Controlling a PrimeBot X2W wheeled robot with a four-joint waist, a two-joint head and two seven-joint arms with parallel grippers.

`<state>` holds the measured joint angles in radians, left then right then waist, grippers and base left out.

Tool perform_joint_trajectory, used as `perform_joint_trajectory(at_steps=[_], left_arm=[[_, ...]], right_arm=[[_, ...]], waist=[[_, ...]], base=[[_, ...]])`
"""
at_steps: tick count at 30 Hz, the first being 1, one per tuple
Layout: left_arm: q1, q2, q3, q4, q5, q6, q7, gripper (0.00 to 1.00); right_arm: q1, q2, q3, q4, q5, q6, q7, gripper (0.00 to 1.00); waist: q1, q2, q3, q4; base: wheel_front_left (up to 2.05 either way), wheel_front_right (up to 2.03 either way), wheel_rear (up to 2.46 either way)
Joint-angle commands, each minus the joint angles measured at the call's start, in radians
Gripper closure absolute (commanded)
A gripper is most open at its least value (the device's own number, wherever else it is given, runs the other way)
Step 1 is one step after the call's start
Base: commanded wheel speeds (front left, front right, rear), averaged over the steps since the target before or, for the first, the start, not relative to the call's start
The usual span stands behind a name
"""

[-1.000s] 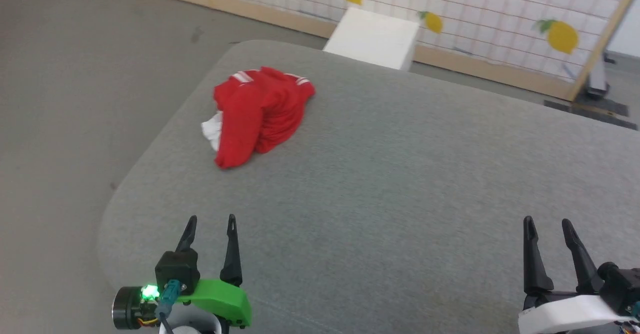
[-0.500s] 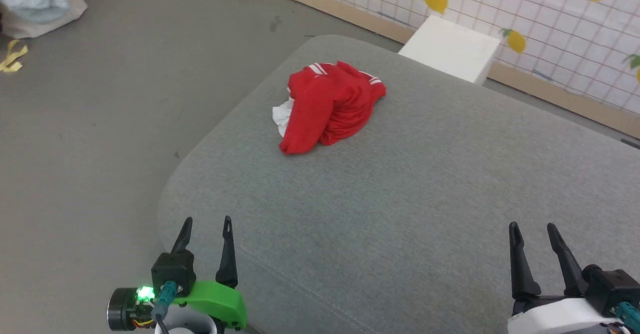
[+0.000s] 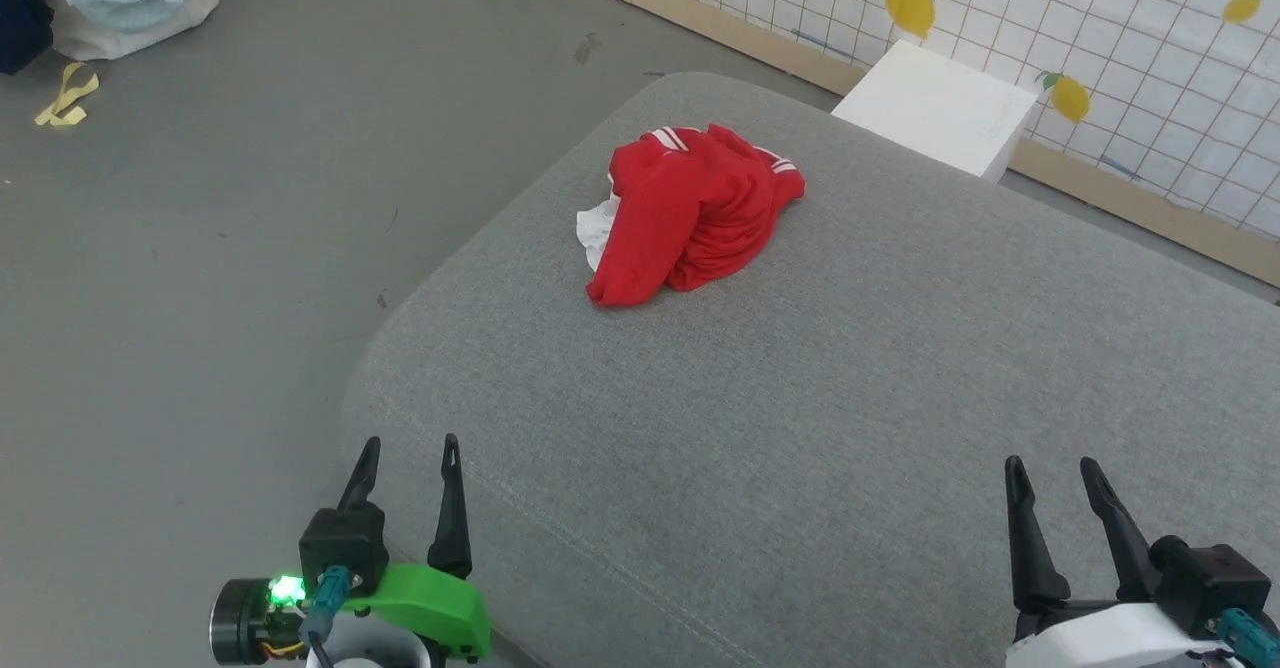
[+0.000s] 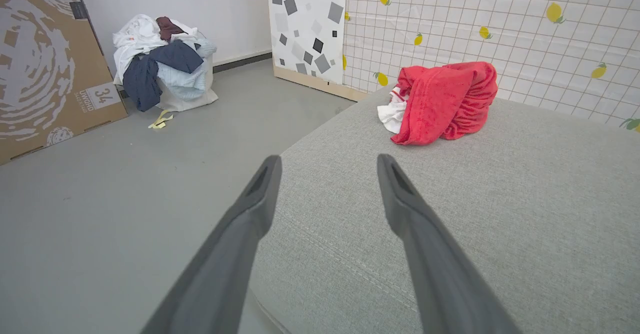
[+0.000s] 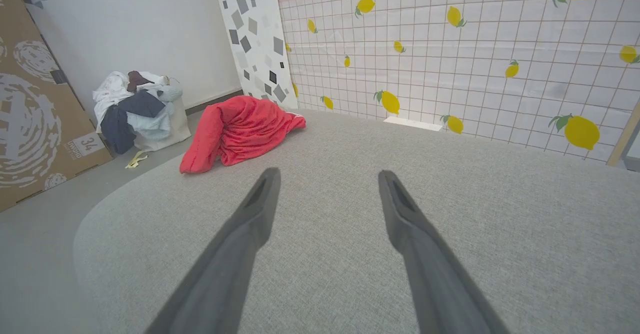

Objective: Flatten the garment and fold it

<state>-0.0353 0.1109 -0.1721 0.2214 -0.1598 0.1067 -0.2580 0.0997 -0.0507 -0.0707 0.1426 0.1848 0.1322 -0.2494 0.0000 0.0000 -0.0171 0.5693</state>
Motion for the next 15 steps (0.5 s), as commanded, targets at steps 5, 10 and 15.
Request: perform_joint_trajectory(at_steps=[5, 10, 15], left_arm=[[-0.004, 0.002, 0.001, -0.005, -0.013, 0.008, -0.004, 0.0], [-0.074, -0.001, 0.004, -0.008, -0.028, -0.009, -0.004, 0.0], [-0.203, 0.001, 0.012, 0.027, -0.067, -0.053, 0.002, 0.0]], right_arm=[[0.003, 0.001, 0.009, -0.011, -0.015, -0.002, 0.01, 0.0], [-0.017, 0.001, 0.006, -0.039, -0.032, -0.002, 0.025, 0.0], [-0.044, 0.001, 0.003, -0.087, -0.056, -0.002, 0.049, 0.0]], waist=[[0.0, 0.0, 0.015, -0.016], [0.0, 0.0, 0.049, -0.042], [0.0, 0.0, 0.111, -0.081]], base=[[0.0, 0.0, 0.0], [0.0, 0.0, 0.0], [0.0, 0.0, 0.0]])
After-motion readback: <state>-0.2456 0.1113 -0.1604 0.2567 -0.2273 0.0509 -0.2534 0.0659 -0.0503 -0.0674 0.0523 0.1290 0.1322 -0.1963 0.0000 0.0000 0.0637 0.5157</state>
